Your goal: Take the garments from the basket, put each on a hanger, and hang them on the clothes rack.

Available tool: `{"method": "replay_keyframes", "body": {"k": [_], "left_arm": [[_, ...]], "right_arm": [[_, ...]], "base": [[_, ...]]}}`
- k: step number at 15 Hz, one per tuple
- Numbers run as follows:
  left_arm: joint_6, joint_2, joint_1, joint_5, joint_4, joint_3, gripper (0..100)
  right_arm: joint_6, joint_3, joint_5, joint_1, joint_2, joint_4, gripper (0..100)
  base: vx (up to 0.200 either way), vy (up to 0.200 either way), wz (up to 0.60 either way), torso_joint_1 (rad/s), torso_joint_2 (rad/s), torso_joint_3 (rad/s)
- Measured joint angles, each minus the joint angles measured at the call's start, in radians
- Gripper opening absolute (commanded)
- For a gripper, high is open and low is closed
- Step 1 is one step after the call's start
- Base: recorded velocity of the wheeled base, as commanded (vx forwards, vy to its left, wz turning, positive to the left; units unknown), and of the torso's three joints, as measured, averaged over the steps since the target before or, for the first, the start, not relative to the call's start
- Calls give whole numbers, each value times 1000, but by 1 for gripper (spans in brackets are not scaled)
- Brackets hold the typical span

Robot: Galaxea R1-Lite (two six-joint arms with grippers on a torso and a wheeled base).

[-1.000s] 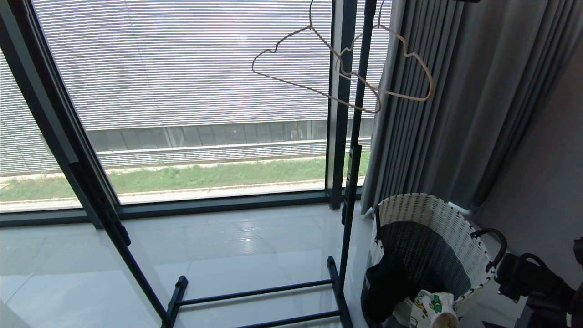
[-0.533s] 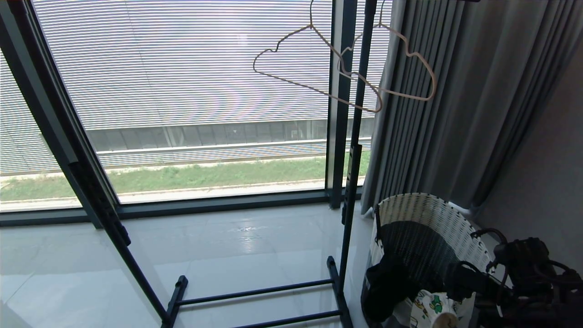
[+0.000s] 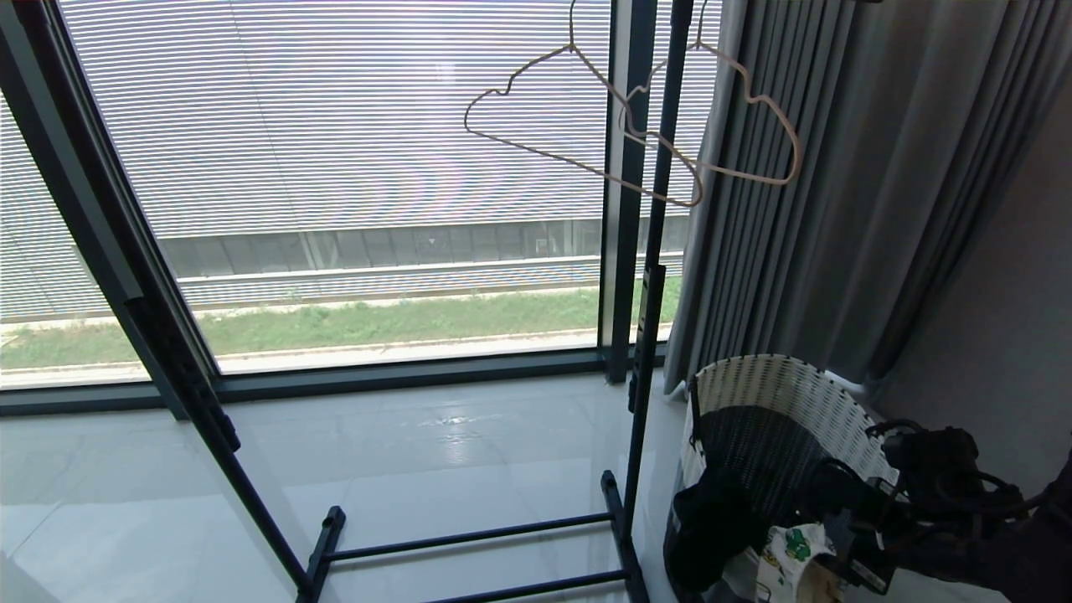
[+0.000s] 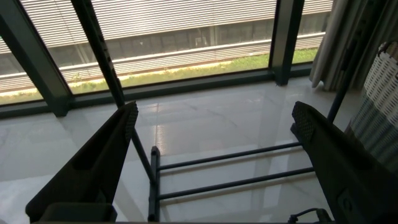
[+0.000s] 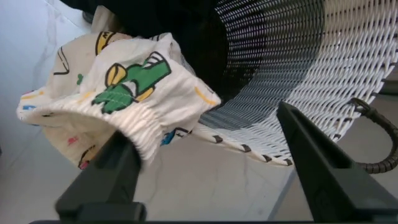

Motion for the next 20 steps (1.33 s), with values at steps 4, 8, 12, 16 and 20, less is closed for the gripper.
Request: {"method": "replay_keyframes", "body": {"k": [4, 8, 12, 16, 20], "left_arm": [[1, 0, 0, 0, 0, 0, 100], [1, 0, 0, 0, 0, 0, 100], [1, 0, 0, 0, 0, 0, 100], [1, 0, 0, 0, 0, 0, 100], [1, 0, 0, 0, 0, 0, 100]], "right_arm": [[3, 11, -11, -1, -11, -7, 0], [9, 19, -19, -2, -152, 88, 0], [12, -87, -11, 4, -392, 541, 0], [86, -365, 15, 67, -620, 1051, 0], [112, -479, 8, 164, -727, 1106, 0]], "base": [[0, 0, 0, 0, 0, 0], [0, 0, 0, 0, 0, 0], [0, 0, 0, 0, 0, 0], [-100, 0, 0, 4, 1, -1], [-200, 0, 0, 2, 1, 2]]}}
